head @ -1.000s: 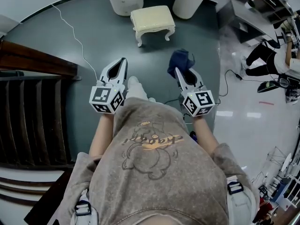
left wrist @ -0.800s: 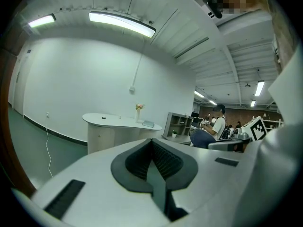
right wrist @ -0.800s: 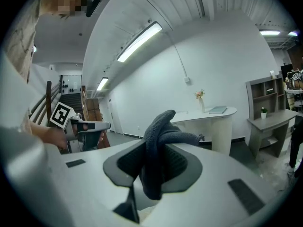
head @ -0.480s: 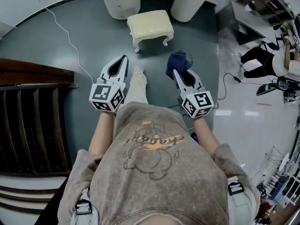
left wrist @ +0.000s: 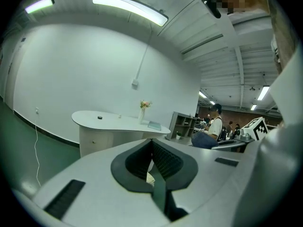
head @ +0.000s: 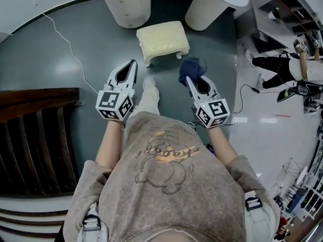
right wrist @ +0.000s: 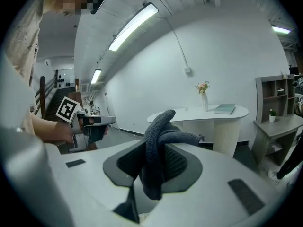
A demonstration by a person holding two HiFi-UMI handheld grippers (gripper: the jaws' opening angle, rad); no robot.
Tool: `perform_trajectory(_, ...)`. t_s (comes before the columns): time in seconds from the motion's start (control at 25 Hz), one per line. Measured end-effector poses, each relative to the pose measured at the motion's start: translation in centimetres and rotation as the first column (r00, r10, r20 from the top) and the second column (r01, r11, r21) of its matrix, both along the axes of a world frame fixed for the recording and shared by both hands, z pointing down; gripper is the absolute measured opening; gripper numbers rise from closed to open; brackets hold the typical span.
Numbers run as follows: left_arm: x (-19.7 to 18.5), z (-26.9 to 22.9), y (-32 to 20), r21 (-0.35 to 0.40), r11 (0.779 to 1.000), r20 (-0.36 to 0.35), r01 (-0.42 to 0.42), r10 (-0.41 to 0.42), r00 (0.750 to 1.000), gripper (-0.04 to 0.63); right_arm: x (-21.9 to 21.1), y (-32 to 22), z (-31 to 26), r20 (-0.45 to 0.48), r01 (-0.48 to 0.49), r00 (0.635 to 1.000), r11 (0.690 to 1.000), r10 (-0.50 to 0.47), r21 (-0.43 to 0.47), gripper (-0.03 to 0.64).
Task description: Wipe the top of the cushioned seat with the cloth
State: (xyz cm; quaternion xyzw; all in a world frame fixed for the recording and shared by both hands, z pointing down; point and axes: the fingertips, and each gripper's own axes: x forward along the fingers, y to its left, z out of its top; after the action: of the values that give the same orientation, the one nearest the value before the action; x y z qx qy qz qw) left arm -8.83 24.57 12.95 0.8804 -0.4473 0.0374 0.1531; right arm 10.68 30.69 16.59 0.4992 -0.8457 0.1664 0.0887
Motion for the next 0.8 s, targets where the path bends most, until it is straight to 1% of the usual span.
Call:
perform_trajectory(0.2,0.2,-0.5,-6.2,-0.005,1.000,0.002,-0.009,0.009,1.000,0.017,-0.2,-6.6,-0.7,0.000,0.003,1.000,1.000,-0.003,-0.006,0.100)
perform_trajectory(0.36,-0.2,-0.8,-10.5,-0.007,1.000,0.000,-0.013,0.013,1.000,0.017,-1.1,-11.4,-0.9,-0.003,0.020,1.000,1.000,-0.020,-0.011,0.100)
perform_trajectory(0.56,-0.8,-0.6,-14.3,-0.017,0.999,-0.003,-0.033,0.033,0.999,0.017,-2.7,-16.1,-0.8,-0.019,0.044,0.999,0.999,-0.044,-0.011,0.100)
perform_trajectory(0.8,-1.3,0.3,-18.0,-0.030,0.999,-0.010,-0.033,0.033,0.999,0.017,-3.1,-20.0,-0.4,-0.028,0.040,0.999,0.999,-0.041,-0.018,0.100)
